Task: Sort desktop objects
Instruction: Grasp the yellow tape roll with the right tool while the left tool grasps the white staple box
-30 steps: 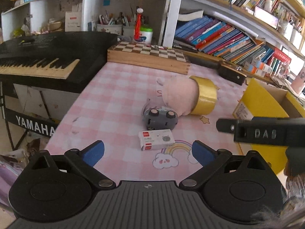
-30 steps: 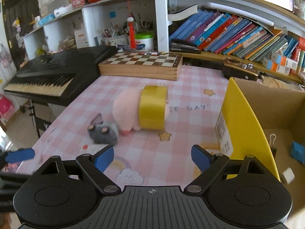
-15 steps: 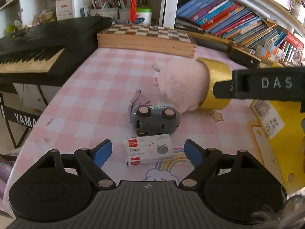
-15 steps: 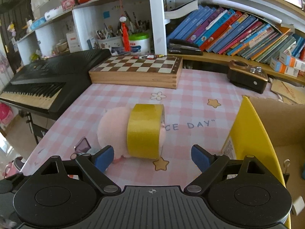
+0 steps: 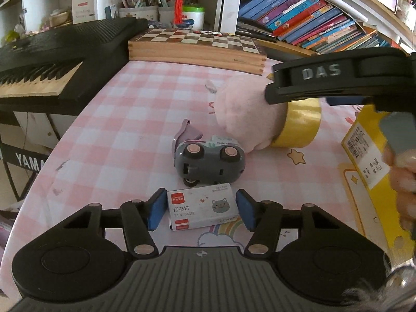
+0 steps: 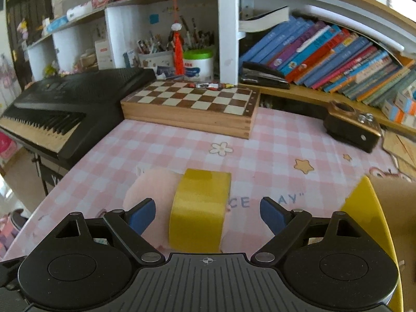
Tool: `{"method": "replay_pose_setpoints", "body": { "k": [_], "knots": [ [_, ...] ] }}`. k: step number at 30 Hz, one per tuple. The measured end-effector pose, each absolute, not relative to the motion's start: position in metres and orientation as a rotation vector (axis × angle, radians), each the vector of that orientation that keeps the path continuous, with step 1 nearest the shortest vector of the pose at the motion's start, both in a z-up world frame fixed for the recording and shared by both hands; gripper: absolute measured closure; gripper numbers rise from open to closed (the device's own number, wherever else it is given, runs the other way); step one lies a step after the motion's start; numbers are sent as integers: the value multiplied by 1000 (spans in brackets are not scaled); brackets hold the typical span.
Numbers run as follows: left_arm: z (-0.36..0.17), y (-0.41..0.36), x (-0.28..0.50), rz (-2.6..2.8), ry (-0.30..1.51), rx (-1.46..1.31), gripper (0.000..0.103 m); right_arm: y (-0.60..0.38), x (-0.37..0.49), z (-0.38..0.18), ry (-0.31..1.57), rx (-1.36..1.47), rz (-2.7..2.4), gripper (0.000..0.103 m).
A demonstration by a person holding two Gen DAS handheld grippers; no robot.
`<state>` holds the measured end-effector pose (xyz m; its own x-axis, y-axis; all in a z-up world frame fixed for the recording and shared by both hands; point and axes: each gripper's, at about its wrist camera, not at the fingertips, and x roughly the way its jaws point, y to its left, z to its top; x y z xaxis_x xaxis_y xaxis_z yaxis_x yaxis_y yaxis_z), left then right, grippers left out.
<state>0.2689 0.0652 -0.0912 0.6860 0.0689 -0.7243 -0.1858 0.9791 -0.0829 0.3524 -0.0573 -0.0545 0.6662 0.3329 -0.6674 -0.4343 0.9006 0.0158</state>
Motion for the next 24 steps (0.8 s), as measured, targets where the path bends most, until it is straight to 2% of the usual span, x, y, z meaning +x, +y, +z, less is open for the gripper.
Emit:
{"method": "replay_pose_setpoints", "body": {
  "k": [3, 5, 6, 7, 8, 11, 24],
  "knots": [
    [-88, 66, 266, 144, 794, -153, 48, -53, 357, -53, 718, -173, 473, 25],
    [-85, 66, 264, 143, 788, -155, 48, -51, 358, -51, 725, -182, 498, 43],
    [-84, 66, 262, 143, 783, -155, 48, -51, 358, -50, 725, -184, 500, 46],
    [-82, 66, 262, 141, 779, -154, 48, -50, 359, -48, 724, -185, 500, 55],
    [-81, 66, 260, 140, 775, -152, 48, -51, 359, -45, 725, -185, 502, 58],
    [-77, 66, 256, 132, 763, -147, 48, -55, 357, -39, 712, -182, 492, 61],
    [-64, 67, 236, 99, 720, -152, 48, -53, 322, 0, 516, -346, 483, 61]
  ]
}}
